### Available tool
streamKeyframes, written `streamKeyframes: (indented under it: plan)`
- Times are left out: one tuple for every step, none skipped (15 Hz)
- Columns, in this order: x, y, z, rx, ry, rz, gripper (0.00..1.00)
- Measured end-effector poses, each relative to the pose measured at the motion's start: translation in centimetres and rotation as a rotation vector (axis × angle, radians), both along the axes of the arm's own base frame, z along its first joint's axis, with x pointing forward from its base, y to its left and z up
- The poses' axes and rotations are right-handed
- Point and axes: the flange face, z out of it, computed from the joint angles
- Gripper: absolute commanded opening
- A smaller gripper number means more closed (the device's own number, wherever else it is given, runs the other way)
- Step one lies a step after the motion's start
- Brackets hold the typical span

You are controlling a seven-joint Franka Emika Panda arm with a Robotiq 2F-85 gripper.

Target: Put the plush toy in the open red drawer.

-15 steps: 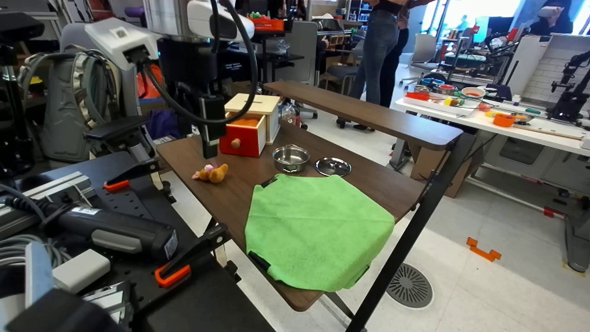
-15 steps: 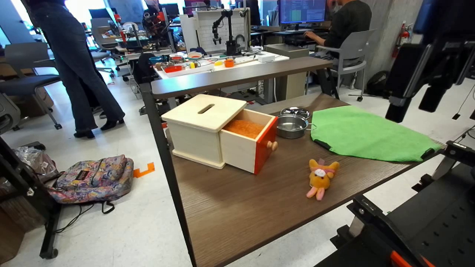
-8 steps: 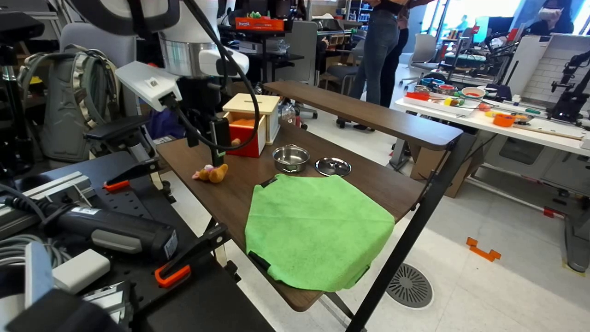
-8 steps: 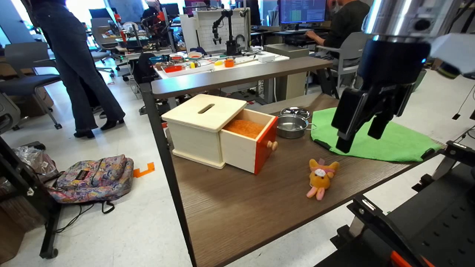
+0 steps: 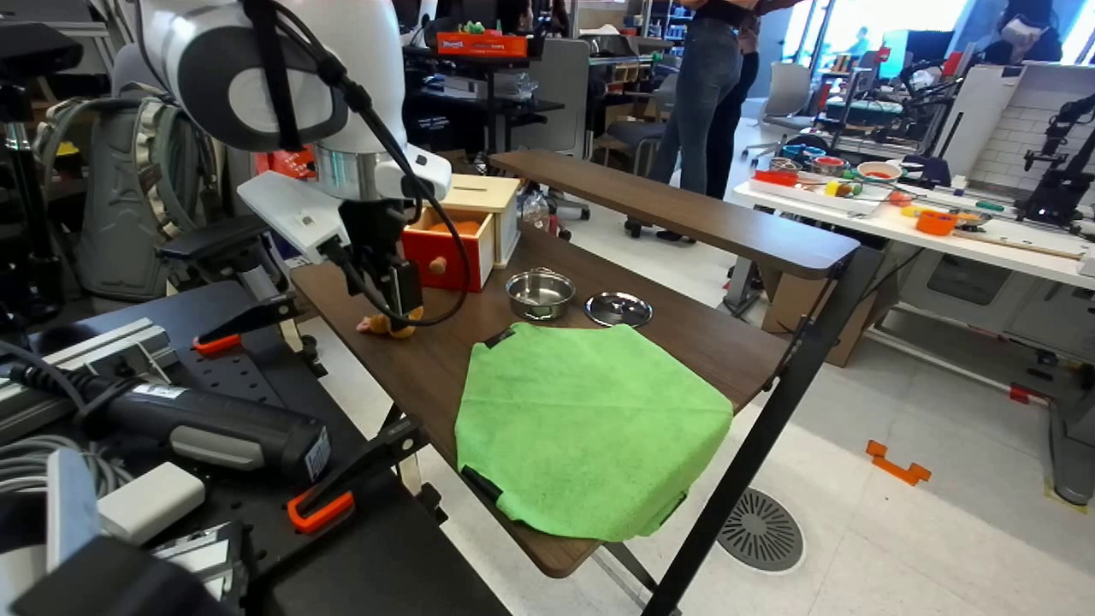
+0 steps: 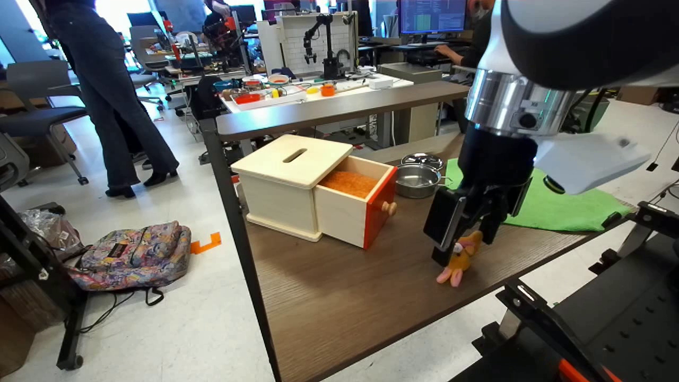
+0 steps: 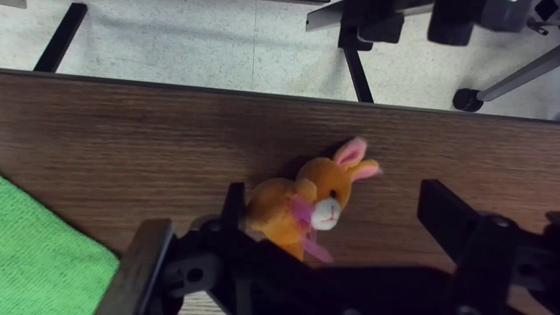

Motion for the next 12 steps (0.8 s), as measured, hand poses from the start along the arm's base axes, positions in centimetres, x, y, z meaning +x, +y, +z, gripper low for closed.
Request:
streamKeyframes:
  plan:
    - [0.1, 0.1, -0.7, 0.006, 0.009, -0.001, 0.74]
    - [0.1, 0.2, -1.3, 0.010, 0.018, -0.003, 0.66]
    - [0.2, 0.1, -1.9, 0.012, 0.027, -0.005, 0.58]
    - [0.2, 0.1, -2.4, 0.014, 0.034, -0.009, 0.49]
    - [0.4, -0.1, -2.8, 0.016, 0.037, -0.015, 0.43]
    - [0.5, -0.4, -2.9, 0.017, 0.038, -0.022, 0.34]
    - [0.6, -0.7, -3.0, 0.018, 0.038, -0.029, 0.28]
    - [0.8, -0.8, -2.9, 0.019, 0.036, -0.033, 0.21]
    - [0.9, -0.8, -2.8, 0.022, 0.032, -0.034, 0.13]
    - [1.1, -0.7, -2.7, 0.025, 0.029, -0.033, 0.06]
    - [1.2, -0.5, -2.6, 0.027, 0.026, -0.032, 0.00]
    - [1.3, -0.4, -2.5, 0.028, 0.023, -0.031, 0.00]
